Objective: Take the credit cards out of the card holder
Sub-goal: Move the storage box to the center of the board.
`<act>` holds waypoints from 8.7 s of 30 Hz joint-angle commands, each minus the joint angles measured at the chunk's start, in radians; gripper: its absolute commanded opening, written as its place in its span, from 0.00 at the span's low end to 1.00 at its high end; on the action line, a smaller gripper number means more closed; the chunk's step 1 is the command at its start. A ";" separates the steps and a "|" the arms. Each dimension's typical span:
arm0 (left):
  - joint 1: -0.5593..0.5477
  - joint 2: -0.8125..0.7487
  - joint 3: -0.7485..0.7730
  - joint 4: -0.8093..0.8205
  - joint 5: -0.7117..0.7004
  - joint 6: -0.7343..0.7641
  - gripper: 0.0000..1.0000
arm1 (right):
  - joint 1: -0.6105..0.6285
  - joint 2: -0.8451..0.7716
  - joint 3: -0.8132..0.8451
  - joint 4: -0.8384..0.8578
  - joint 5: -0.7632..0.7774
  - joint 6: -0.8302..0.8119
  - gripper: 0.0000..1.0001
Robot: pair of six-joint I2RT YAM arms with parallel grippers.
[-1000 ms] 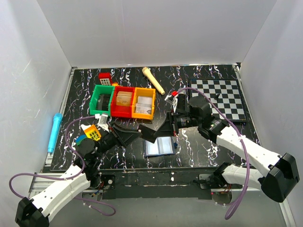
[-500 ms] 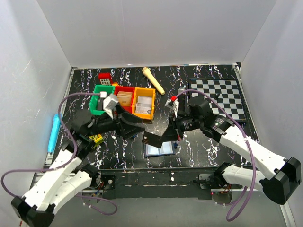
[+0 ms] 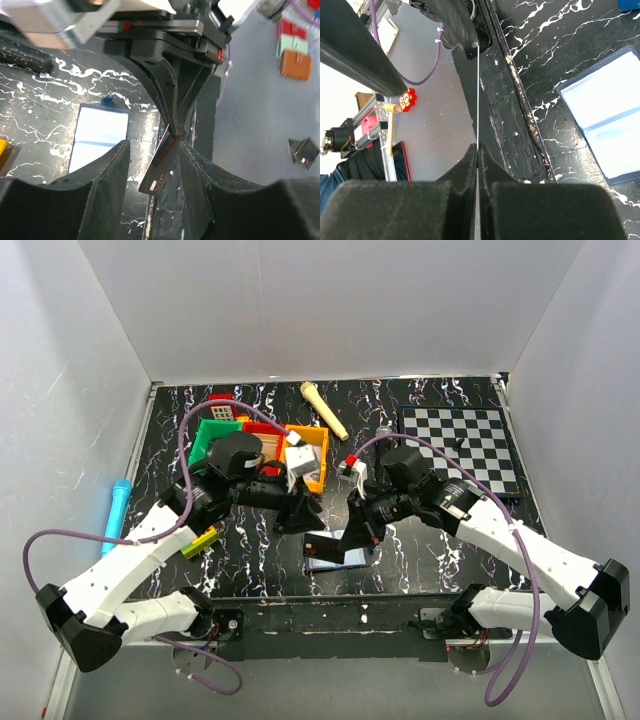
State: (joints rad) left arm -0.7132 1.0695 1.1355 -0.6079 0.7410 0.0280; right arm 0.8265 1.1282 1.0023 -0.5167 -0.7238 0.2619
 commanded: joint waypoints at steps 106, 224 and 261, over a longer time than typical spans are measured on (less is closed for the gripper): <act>0.096 -0.095 -0.158 -0.006 -0.689 -0.058 0.00 | -0.047 -0.153 -0.021 0.038 0.216 0.103 0.63; 0.509 -0.121 -0.299 0.362 -0.453 -0.186 0.00 | -0.236 0.886 0.641 -0.160 0.860 0.224 0.23; 0.469 0.013 -0.290 0.332 -0.226 0.078 0.00 | -0.395 0.680 0.429 -0.108 0.839 0.177 0.32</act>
State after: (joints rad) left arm -0.2356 1.0775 0.8379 -0.2634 0.4488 0.0242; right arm 0.4473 1.8668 1.4105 -0.5861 0.1074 0.4244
